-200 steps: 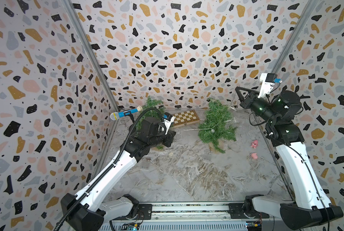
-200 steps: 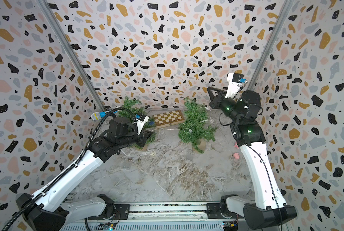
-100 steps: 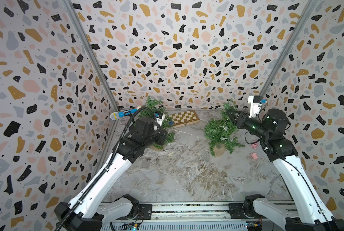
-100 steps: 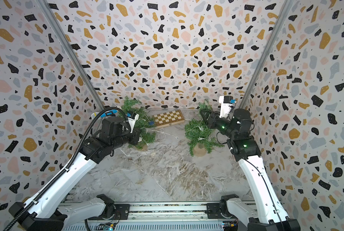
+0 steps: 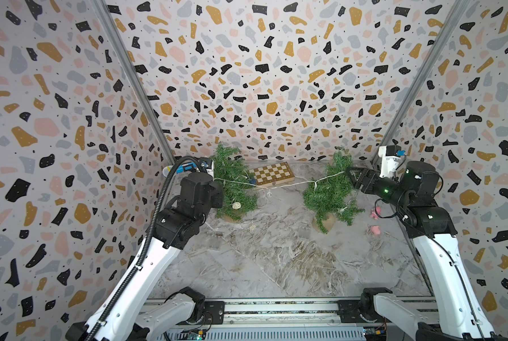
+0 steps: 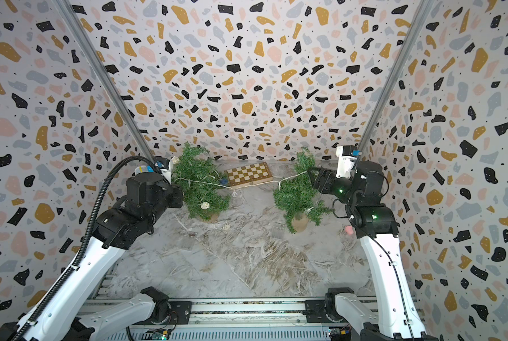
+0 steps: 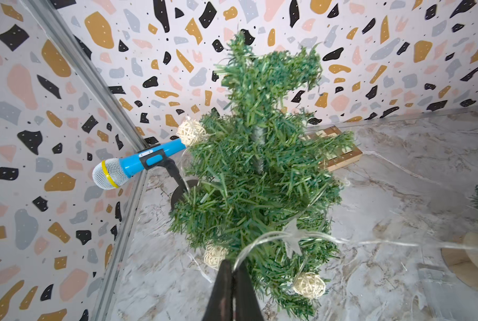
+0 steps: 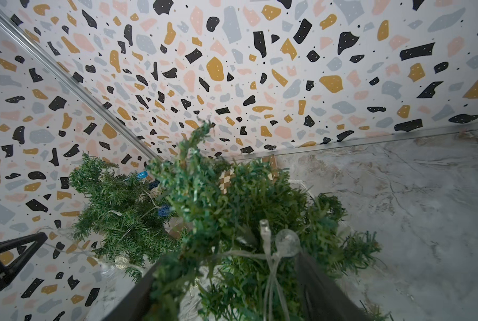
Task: Wrap string light around the christmas tree
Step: Wrap the light string around the Christmas tree.
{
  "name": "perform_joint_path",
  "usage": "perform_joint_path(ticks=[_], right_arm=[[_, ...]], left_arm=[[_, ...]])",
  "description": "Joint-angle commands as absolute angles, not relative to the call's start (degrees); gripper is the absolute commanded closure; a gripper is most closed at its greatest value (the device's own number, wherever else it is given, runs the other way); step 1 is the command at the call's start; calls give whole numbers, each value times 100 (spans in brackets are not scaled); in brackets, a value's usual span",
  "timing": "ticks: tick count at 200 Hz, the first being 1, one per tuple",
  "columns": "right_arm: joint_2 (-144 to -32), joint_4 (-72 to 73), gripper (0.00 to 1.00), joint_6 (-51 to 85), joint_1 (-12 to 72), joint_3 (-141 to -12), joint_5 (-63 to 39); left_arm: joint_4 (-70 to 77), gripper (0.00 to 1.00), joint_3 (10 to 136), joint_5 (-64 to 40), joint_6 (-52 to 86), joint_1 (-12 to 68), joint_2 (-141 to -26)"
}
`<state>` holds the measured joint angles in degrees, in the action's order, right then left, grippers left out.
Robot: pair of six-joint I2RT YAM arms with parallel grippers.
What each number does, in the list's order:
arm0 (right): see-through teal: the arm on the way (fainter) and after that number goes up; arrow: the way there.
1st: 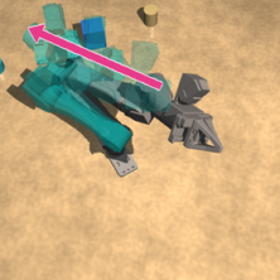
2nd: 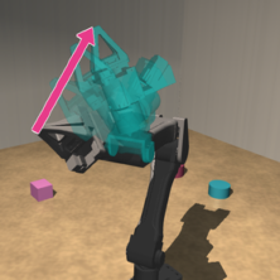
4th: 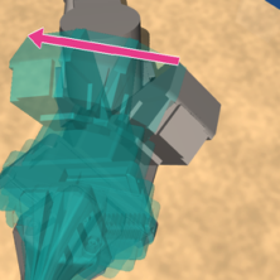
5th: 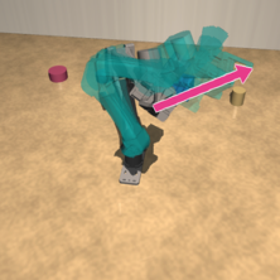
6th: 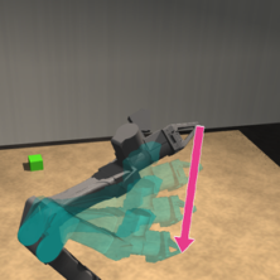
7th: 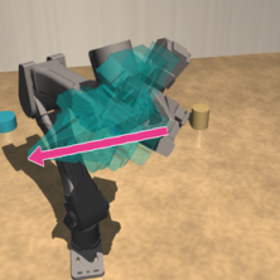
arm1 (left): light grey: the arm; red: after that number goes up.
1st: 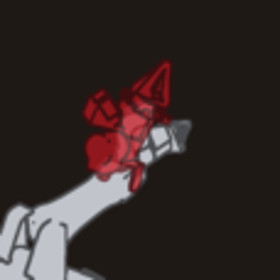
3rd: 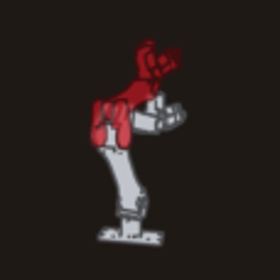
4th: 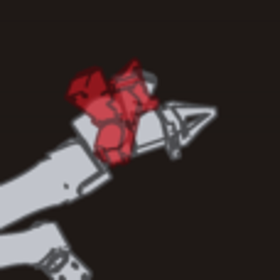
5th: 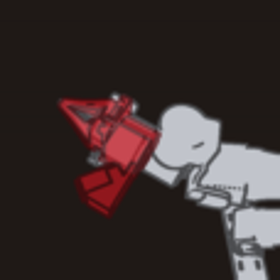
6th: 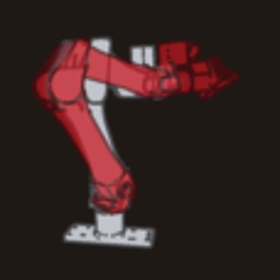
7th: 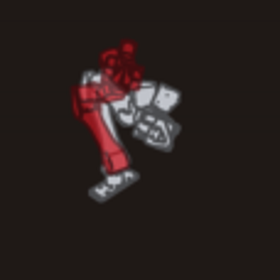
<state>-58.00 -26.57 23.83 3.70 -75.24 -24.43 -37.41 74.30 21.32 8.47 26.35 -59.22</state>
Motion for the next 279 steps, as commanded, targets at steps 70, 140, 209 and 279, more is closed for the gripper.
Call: perform_joint_path(ticks=[70, 140, 209, 279], right_arm=[[-5590, -2489, 40, 2594, 385, -7729, -2852], [-5314, -3005, 39, 2621, 345, -7081, -2132], [-5602, -2420, 34, 2542, 151, -6837, -3008], [-5428, -2241, 38, 2561, 155, -6524, -3041]], left_arm=[[-2866, 100, 7586, -323, 1038, 2980, -5935], [-2609, 95, 8154, -1389, 284, 4404, -7438], [-2222, 86, 9885, -2130, -241, 4956, -9430], [-2236, 50, 10532, -2885, -434, 5032, -10381]])
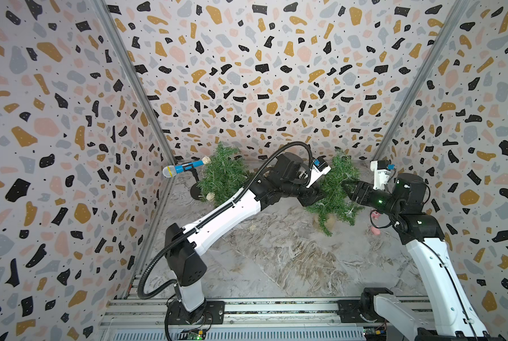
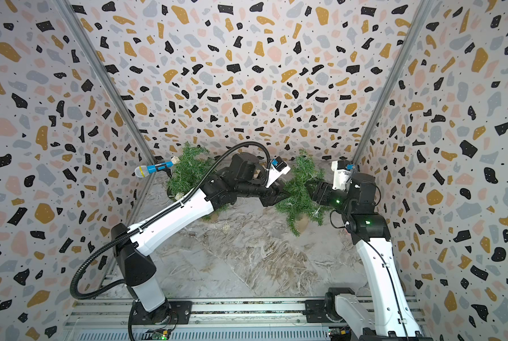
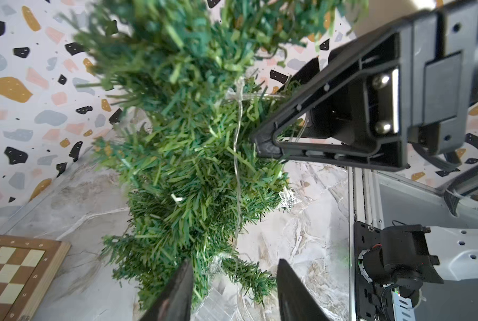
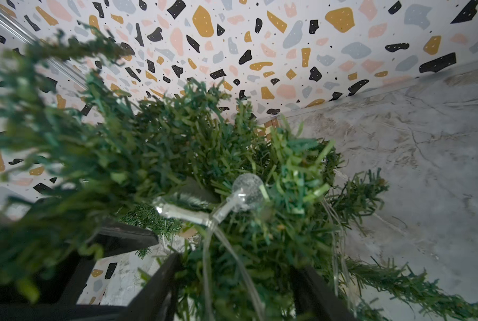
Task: Wrap string light around the christmas tree
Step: Wrap the light string around the Christmas tree.
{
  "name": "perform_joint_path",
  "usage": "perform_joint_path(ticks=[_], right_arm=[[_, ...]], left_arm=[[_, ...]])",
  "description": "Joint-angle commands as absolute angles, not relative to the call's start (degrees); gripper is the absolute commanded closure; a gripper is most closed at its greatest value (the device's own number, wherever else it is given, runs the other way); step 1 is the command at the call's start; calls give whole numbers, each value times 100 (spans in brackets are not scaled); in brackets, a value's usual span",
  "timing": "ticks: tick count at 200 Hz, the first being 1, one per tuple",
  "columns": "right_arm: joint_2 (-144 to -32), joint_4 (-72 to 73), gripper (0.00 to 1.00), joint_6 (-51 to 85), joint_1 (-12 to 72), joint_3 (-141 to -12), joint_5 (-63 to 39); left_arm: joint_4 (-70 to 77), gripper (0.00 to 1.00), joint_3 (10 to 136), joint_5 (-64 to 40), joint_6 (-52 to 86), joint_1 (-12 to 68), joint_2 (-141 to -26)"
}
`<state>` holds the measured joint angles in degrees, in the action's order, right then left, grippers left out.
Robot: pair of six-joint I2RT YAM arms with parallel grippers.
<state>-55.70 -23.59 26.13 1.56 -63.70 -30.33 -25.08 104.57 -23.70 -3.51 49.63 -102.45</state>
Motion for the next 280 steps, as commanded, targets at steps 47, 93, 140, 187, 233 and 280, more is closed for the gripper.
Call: perform_joint_path(ticks=[47, 93, 140, 187, 233, 280], right_arm=[[-5407, -2088, 44, 2670, 152, -6365, -3095], [-5397, -1987, 45, 2759, 150, -6342, -3120], [-5476, -2030, 46, 2750, 154, -6225, -2899], [-5476, -2117, 48, 2742, 149, -6178, -2528], [-5407, -1957, 36, 2702, 121, -6270, -2740], [-5325, -1925, 29, 2560, 16, -6241, -2590]], left_arm=[[-1946, 53, 10803, -2805, -186, 5208, -10830], [-1832, 72, 11194, -2567, 84, 5344, -11373], [-2308, 100, 11264, -2228, -293, 5302, -10969], [-2691, 100, 11411, -2143, -234, 5024, -10483], [-2970, 100, 11850, -2725, -27, 4997, -10328], [-3242, 100, 12059, -3612, -28, 5141, -10211]])
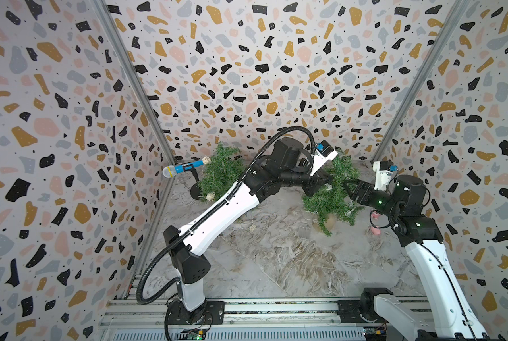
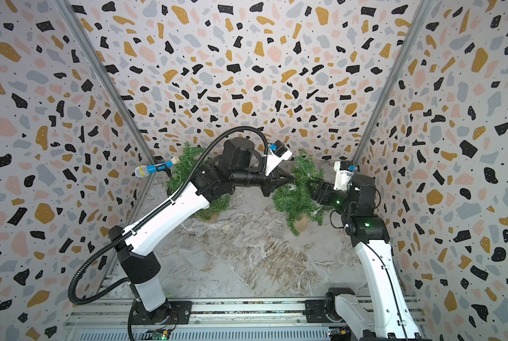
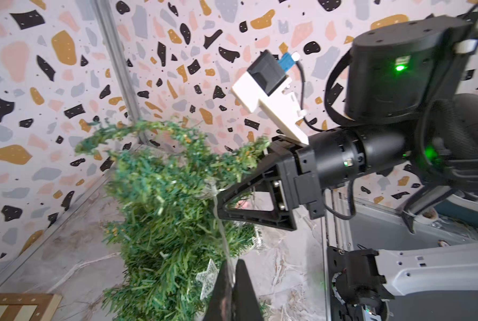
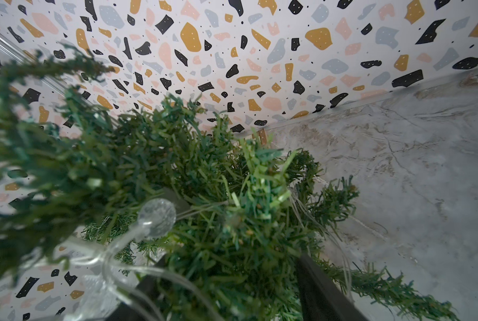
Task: Wrap string light around the christmas tree
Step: Wrap the light string around the Christmas tree.
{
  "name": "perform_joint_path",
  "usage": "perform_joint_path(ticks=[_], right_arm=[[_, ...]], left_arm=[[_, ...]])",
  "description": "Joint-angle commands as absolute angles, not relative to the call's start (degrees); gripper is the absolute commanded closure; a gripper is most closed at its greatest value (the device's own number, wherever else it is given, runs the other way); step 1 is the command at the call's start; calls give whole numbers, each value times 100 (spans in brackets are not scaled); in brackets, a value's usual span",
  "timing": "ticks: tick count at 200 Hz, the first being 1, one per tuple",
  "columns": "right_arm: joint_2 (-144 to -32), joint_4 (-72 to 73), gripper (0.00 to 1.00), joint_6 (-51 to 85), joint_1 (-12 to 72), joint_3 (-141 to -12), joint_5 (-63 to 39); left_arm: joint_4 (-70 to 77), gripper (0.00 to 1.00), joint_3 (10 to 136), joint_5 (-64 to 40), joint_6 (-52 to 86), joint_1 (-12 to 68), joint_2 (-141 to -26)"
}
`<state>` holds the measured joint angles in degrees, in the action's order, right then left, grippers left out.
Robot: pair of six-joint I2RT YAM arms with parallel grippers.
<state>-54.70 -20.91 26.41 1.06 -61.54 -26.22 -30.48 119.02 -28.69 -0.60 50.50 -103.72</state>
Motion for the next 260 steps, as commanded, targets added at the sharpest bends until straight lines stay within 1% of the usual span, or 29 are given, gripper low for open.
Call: perform_joint_path(ticks=[1, 14, 35, 63, 80, 95, 114, 134, 178, 219, 233, 246, 260], right_arm=[[-5321, -1916, 29, 2559, 12, -6240, -2591], [-5246, -1851, 29, 2575, -11, -6239, -2622], [-5099, -1696, 28, 2565, -34, -6180, -2565], [-5318, -1923, 28, 2477, -121, -5855, -1831], [-5381, -1802, 28, 2545, -343, -5496, -2336], [-5147, -1491, 26, 2737, -344, -5210, -2442], [-5021, -1494, 26, 2686, -347, -5270, -2540], [-4986, -1528, 26, 2492, -292, -5475, -2933], [-4627, -1089, 26, 2471, -187, -5371, -3558], [-4306, -833, 26, 2566, -187, -5131, -3942], [-4209, -824, 25, 2624, -186, -5099, -3910], [-4149, -870, 25, 2655, -186, -5160, -3861], [-4187, -864, 25, 2652, -182, -5282, -4101]], left_arm=[[-3252, 100, 12054, -3639, -27, 5141, -10208], [-3374, 100, 11979, -3783, -97, 5159, -10116], [-3550, 100, 11776, -3673, -301, 5147, -9888], [-3638, 100, 11525, -3568, -445, 5092, -9659], [-3559, 100, 11284, -3267, -473, 5013, -9504], [-3494, 100, 11055, -2997, -445, 4920, -9391], [-3378, 100, 10776, -2556, -372, 4828, -9298], [-3333, 100, 10596, -2176, -255, 4692, -9268], [-2853, 100, 9972, -2832, 255, 4541, -9081], [-2730, 100, 9510, -2842, 266, 4541, -9000], [-2745, 100, 9395, -2823, 281, 4538, -9000], [-2745, 100, 9235, -2931, 303, 4540, -8967], [-2680, 100, 9009, -2938, 378, 4539, -8947]])
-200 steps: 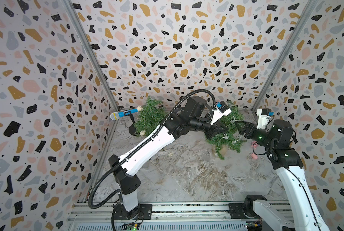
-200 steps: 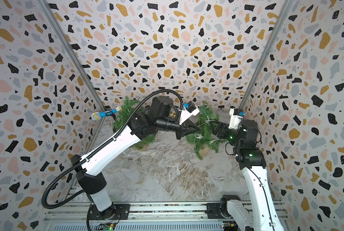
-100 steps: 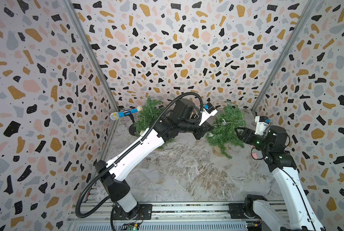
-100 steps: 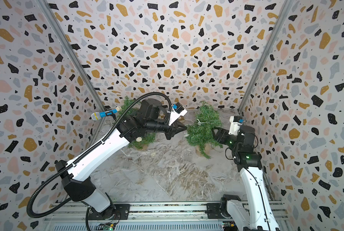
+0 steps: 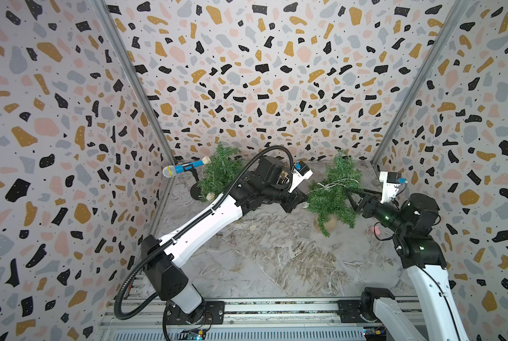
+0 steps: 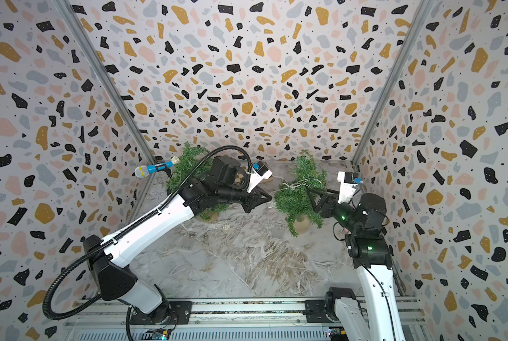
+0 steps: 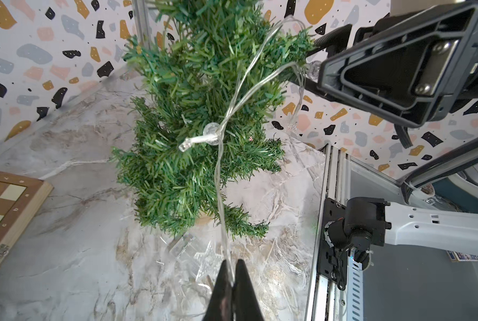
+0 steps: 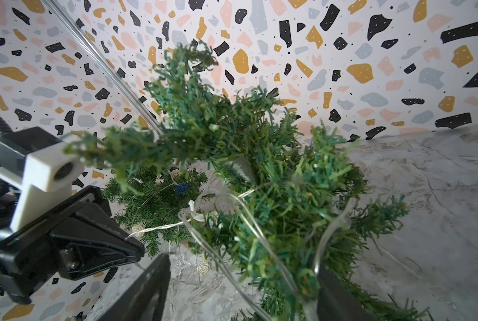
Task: Wrap string light around the christmas tree
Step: Wrap the light string around the Christmas tree.
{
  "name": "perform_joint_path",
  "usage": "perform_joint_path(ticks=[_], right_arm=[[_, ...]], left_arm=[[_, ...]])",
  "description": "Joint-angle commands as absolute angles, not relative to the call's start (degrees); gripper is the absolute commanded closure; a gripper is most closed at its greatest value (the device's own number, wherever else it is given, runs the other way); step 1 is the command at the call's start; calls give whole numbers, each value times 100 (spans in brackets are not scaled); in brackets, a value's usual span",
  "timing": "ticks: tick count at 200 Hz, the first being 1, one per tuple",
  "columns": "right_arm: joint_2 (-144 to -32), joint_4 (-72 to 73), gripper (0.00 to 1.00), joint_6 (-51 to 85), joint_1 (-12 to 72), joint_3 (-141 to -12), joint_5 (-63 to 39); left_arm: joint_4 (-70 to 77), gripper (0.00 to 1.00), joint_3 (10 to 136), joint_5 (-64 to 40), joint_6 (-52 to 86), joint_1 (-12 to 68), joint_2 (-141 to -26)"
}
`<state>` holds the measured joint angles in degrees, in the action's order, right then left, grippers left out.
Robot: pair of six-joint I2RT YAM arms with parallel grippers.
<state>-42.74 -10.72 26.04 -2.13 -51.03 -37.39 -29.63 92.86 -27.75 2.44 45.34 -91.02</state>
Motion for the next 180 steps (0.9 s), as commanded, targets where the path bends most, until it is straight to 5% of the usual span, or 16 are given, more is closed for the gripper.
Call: perform_joint_path(ticks=[1, 25, 53, 98, 180], right_arm=[[-4190, -867, 25, 2649, -179, -5295, -4107], [-4179, -977, 24, 2734, -178, -5432, -3858], [-4415, -2558, 27, 2594, -308, -5823, -1741], [-4029, -1711, 25, 3071, -501, -4882, -3207], [-4424, -2249, 25, 2701, -520, -5860, -2665]], left_arm=[[-2672, 100, 8991, -2933, 387, 4542, -8947], [-2672, 100, 8791, -2852, 537, 4540, -9082], [-2737, 100, 8748, -2982, 664, 4540, -9218], [-2715, 100, 8589, -2569, 753, 4492, -9287], [-3604, 100, 8197, -1794, 895, 4031, -9179]])
